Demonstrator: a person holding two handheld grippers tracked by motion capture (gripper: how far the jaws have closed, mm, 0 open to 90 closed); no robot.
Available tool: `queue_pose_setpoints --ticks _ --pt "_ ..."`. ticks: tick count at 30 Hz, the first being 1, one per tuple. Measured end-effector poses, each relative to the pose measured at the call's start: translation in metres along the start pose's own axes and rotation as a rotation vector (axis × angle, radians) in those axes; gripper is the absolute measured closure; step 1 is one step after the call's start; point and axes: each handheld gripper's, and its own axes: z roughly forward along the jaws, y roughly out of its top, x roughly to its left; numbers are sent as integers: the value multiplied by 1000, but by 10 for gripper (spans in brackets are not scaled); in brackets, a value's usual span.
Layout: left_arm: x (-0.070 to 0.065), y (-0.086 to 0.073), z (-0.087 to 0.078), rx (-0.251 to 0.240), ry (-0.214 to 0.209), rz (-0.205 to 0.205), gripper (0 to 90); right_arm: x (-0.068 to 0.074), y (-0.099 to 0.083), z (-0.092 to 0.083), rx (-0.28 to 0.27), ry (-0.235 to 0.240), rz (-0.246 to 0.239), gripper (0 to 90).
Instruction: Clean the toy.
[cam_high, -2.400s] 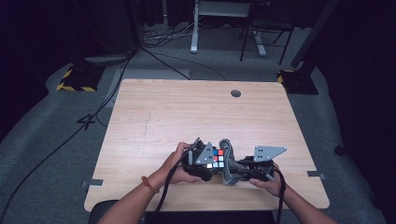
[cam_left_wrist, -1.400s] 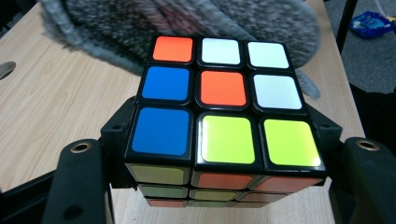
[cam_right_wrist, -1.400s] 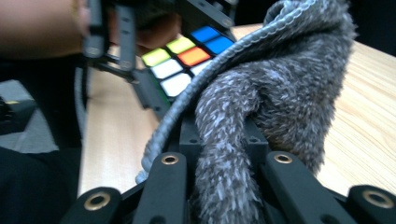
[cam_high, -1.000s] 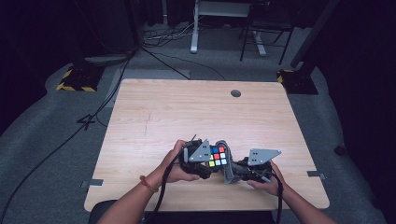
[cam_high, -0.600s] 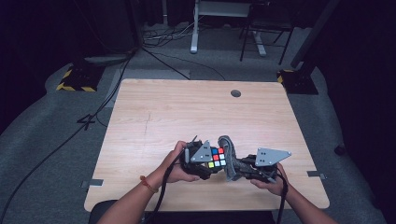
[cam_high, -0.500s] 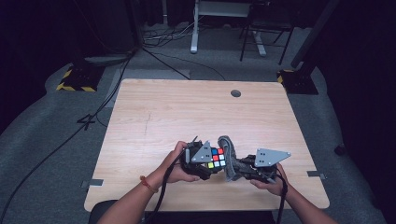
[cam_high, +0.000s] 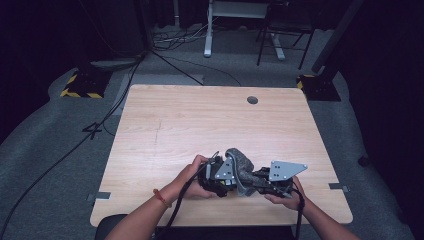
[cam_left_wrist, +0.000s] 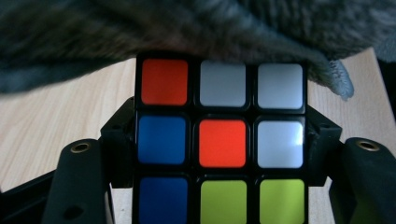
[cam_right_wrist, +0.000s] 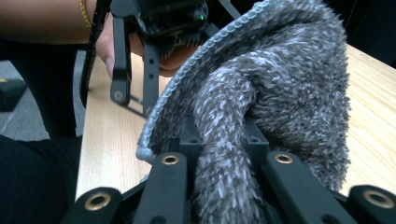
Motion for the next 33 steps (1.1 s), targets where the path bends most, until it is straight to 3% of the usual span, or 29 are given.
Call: queue_pose_setpoints --ticks 4,9,14,19,24,28,33 --pt "0 0 1 8 1 4 332 0 0 1 9 -11 -3 770" --pt "4 1 -13 -54 12 -20 334 -7 -8 0 82 -58 24 770" --pt "6 2 -24 -100 24 -29 334 -18 -22 1 110 -44 90 771" --pt "6 3 -25 -111 15 -16 333 -17 -24 4 113 -41 99 771" --pt "5 2 -23 -99 28 -22 332 -16 -23 3 71 -25 111 771" --pt "3 3 -19 -70 34 -12 331 -7 -11 -1 25 -30 53 771" --pt "2 3 -10 -17 32 -9 331 -2 -2 3 10 -26 23 771"
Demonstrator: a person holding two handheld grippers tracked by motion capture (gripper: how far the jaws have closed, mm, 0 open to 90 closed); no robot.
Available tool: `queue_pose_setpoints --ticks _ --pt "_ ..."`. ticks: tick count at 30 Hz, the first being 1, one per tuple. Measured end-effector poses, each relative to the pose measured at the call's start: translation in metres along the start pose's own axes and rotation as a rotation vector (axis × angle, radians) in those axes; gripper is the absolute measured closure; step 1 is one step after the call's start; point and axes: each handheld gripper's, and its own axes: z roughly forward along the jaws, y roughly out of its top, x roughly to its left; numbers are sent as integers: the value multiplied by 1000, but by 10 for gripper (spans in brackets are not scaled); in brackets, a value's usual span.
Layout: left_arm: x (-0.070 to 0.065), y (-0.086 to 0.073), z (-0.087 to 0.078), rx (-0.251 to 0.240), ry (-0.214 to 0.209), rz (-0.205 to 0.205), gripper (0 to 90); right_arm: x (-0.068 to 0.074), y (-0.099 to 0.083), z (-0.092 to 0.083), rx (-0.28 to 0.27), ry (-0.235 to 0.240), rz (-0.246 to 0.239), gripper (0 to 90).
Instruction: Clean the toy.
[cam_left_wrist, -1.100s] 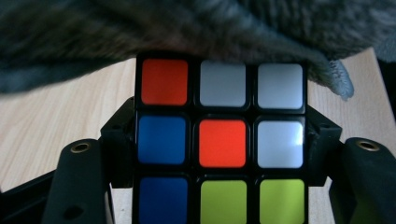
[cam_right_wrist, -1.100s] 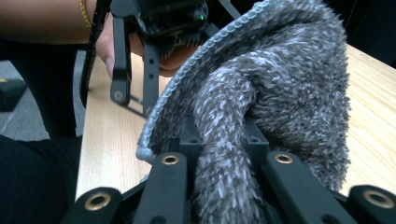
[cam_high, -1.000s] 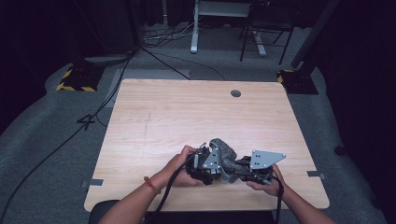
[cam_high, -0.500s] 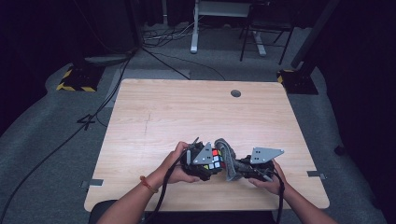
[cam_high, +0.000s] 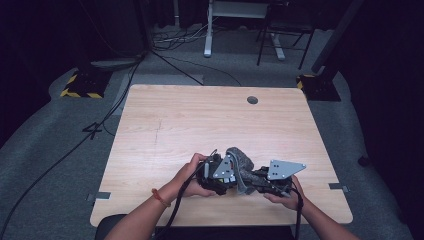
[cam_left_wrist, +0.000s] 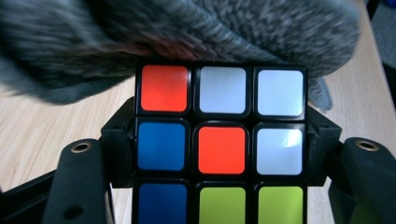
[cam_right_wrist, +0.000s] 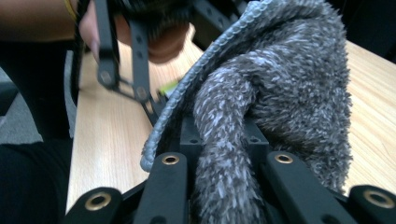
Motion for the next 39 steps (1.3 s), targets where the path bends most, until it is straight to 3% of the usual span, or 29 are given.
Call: queue_pose_setpoints --ticks 5,8,15,17,19,21,24,28,31,36,39 --pt "-5 0 9 43 -6 19 332 5 8 4 -22 30 -15 771" --pt "-6 1 13 55 -16 26 334 6 11 5 -10 11 -28 771" --pt "1 -1 -7 -34 1 -12 335 -8 -4 -2 42 -49 22 772" --pt "4 -2 -13 -69 -5 -26 335 -14 -11 -3 44 -38 66 772" --pt "4 -2 -17 -99 10 -14 335 -15 -17 -4 42 -46 72 772" --pt "4 -3 -19 -131 -4 -19 335 -16 -20 -4 27 -36 71 772" --pt "4 -4 -18 -139 0 -24 334 -17 -22 -3 12 -14 99 772" --pt "6 -6 -19 -169 -27 -48 332 -19 -23 -4 -39 26 137 773" --pt "6 -7 -18 -162 -35 -50 331 -20 -22 -5 -73 59 158 772" --pt "6 -7 -14 -138 -48 -44 325 -20 -21 -3 -88 73 158 772" --pt "5 -5 -15 -123 -28 -22 330 -19 -21 -1 -67 56 138 772"
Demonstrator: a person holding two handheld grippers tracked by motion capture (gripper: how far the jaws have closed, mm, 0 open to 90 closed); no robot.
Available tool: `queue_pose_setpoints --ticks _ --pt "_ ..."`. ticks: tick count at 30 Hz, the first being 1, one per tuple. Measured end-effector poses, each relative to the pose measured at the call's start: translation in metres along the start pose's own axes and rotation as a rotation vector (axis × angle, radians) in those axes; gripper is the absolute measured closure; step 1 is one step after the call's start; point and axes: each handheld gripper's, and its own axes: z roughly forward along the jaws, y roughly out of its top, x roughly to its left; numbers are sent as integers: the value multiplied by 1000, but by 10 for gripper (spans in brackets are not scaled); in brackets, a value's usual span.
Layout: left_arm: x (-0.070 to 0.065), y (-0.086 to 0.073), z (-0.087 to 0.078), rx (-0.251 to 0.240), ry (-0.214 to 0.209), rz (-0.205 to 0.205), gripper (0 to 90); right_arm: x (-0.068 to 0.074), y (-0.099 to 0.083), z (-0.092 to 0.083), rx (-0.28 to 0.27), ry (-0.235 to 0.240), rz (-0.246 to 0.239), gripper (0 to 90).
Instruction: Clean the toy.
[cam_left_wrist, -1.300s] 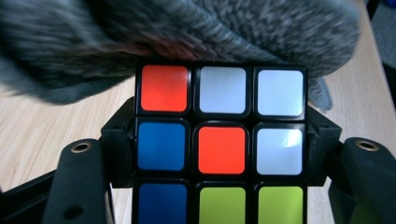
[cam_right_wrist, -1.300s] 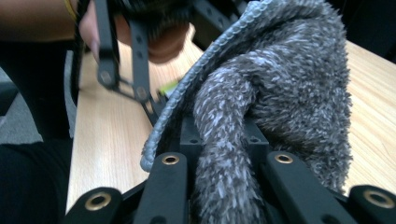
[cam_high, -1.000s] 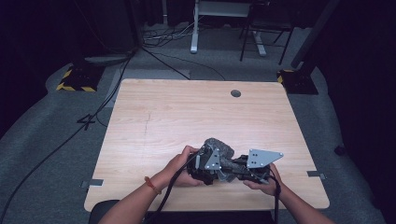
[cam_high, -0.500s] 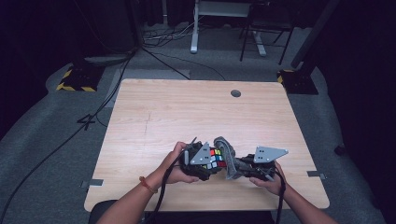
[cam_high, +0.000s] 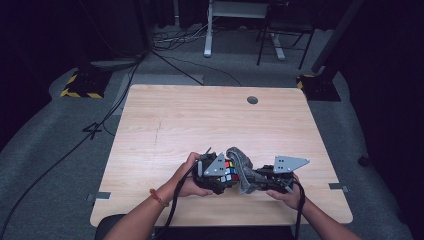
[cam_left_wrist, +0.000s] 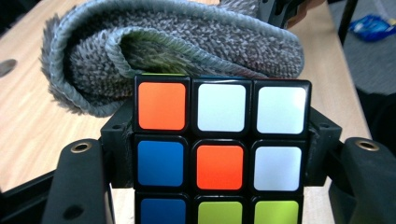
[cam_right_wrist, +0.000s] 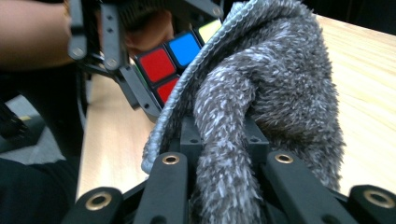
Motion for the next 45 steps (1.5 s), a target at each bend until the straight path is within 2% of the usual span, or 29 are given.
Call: queue_pose_setpoints --ticks 1,3,5,6,7,8,9,10,12,15,16,18,20,22,27,28,30,32,36,38,40,42,44,45 --pt "1 0 -1 -13 -7 -7 331 0 0 0 8 -9 -8 772" --pt "1 2 -5 -31 9 1 332 0 1 -1 22 -26 -17 772" --pt "2 4 -10 -67 10 -8 332 -1 0 -1 32 -36 -23 772" --pt "2 5 -13 -78 25 -5 332 -1 -1 -2 36 -41 -21 772" --pt "2 7 -16 -97 35 -6 331 -1 -1 -1 46 -45 -20 772" --pt "2 9 -18 -129 28 -21 331 -1 -2 -1 48 -45 -17 772" --pt "2 10 -19 -153 22 -24 331 -1 -2 -1 45 -39 -16 772" --pt "1 11 -20 -161 30 -19 331 0 -1 0 42 -30 -18 772" --pt "0 11 -17 -162 20 -12 331 3 2 -1 10 -11 -16 772" --pt "3 8 -16 -187 -5 -46 327 6 7 -2 -10 4 -29 771" --pt "5 8 -15 -176 -14 -52 326 5 6 -3 -21 10 -16 772" --pt "5 6 -10 -138 -21 -51 320 5 7 -4 -27 13 -27 772" --pt "2 5 -4 -81 -28 -40 321 6 9 -7 -50 28 -29 772" --pt "-2 6 1 -39 -15 4 328 9 13 -10 -57 28 -50 772" --pt "-2 7 0 -41 -4 1 332 9 13 -11 -43 7 -63 772" --pt "-3 8 -1 -39 8 7 332 10 12 -10 -28 -3 -71 771" --pt "-1 8 -3 -44 5 3 332 12 10 -6 5 -20 -84 772" --pt "0 7 -6 -50 28 1 332 12 7 -3 50 -21 -89 772" --pt "5 6 -10 -71 34 -30 332 8 -1 5 142 -5 -77 769" --pt "6 4 -8 -45 20 -17 332 5 -1 4 128 12 -57 769" --pt "3 3 -2 -14 24 2 332 7 5 -1 86 6 -71 770" --pt "1 4 4 -6 1 7 333 10 13 -6 40 3 -81 771" --pt "-1 6 5 -1 8 18 332 14 19 -7 47 -13 -117 771" --pt "-1 7 4 -2 11 22 332 14 18 -7 55 -14 -120 771"
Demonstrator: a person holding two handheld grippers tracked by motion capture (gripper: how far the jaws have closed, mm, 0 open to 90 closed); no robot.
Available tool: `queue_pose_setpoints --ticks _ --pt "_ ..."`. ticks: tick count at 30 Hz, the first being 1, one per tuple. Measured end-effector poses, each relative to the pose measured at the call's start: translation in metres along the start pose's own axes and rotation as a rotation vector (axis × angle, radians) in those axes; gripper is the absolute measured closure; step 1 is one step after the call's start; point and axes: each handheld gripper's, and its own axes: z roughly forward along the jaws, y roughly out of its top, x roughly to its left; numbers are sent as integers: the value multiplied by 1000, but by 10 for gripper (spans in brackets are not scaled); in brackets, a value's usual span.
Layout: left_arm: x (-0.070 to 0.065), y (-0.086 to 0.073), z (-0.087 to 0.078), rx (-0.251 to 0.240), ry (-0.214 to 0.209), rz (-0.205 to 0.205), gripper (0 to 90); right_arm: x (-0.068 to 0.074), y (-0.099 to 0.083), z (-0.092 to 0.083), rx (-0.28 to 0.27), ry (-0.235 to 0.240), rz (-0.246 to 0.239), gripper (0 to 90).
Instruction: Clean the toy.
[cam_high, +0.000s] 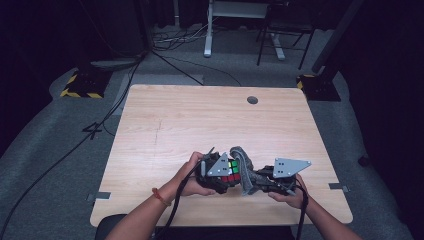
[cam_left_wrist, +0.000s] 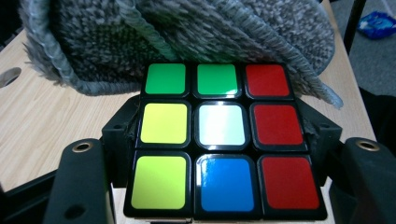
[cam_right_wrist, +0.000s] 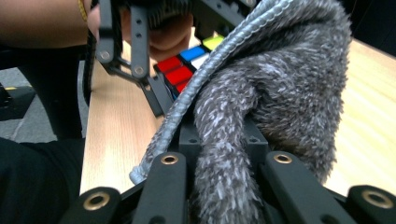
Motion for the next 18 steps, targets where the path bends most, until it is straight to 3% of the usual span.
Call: queue_pose_setpoints --ticks 4,6,11,18 --pt "5 2 -13 -72 19 -45 333 -8 -12 8 105 -29 25 772" --pt "6 1 -18 -72 41 -37 333 -9 -15 10 151 -36 9 772" --pt "10 -8 -15 -10 63 -26 333 -21 -16 -1 137 -60 54 770" --pt "15 -21 -19 25 76 -59 333 -35 -23 -12 152 -115 81 769"
